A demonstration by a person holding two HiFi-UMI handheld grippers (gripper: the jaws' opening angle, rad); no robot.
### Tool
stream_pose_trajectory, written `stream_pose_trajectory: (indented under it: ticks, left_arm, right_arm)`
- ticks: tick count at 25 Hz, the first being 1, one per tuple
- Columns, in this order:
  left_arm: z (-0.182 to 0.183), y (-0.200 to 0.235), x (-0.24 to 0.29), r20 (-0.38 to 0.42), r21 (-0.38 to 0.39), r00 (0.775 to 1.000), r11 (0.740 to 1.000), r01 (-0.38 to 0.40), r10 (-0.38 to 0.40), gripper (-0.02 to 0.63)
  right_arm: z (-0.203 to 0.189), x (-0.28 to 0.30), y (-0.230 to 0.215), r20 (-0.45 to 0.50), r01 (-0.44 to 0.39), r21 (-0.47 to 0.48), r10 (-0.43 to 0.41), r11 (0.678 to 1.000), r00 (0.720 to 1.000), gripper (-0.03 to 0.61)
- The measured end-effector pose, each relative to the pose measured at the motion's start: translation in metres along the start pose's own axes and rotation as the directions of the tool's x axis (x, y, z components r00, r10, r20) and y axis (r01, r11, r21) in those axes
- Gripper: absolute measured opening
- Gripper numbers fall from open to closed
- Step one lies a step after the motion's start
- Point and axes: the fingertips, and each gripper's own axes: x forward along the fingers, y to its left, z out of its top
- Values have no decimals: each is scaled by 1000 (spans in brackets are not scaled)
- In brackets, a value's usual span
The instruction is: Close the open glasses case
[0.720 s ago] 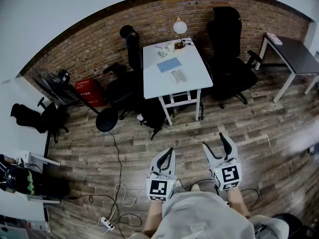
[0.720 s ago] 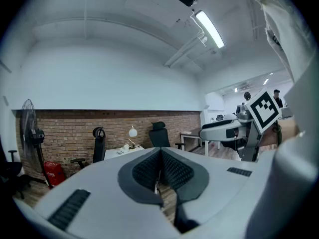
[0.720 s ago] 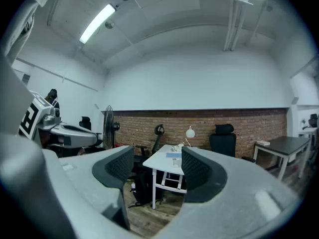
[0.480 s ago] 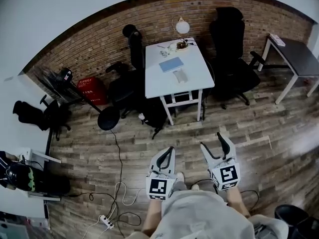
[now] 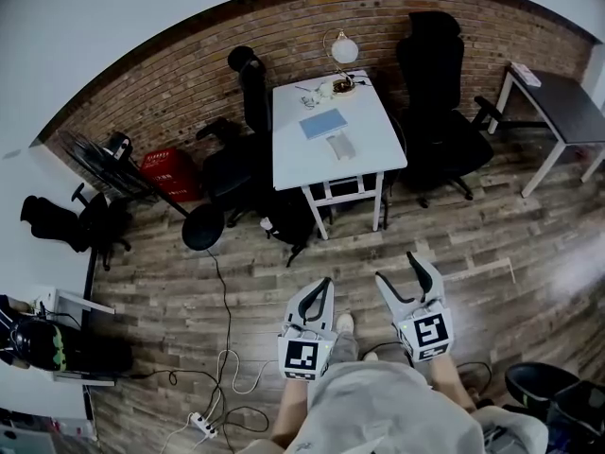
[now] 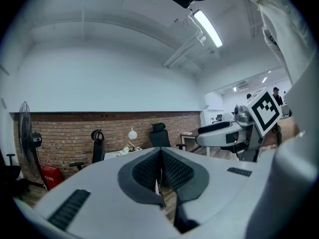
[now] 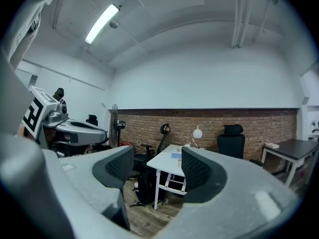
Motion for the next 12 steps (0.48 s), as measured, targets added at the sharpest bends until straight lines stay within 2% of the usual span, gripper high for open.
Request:
stream_pose_trajectory:
  ticks: [8,12]
  left_arm:
    - [-11,36,24,-25,-19,1000,1000,8,-8,5]
    - [-10,54,41,-7,-16,1000,1000,22,-22,5]
  right_arm:
    - [1,39,-6,7,18,-9,-18,1000,1000,299]
    - [-1,62,-11,1,29,-9,-29,1000,1000,299]
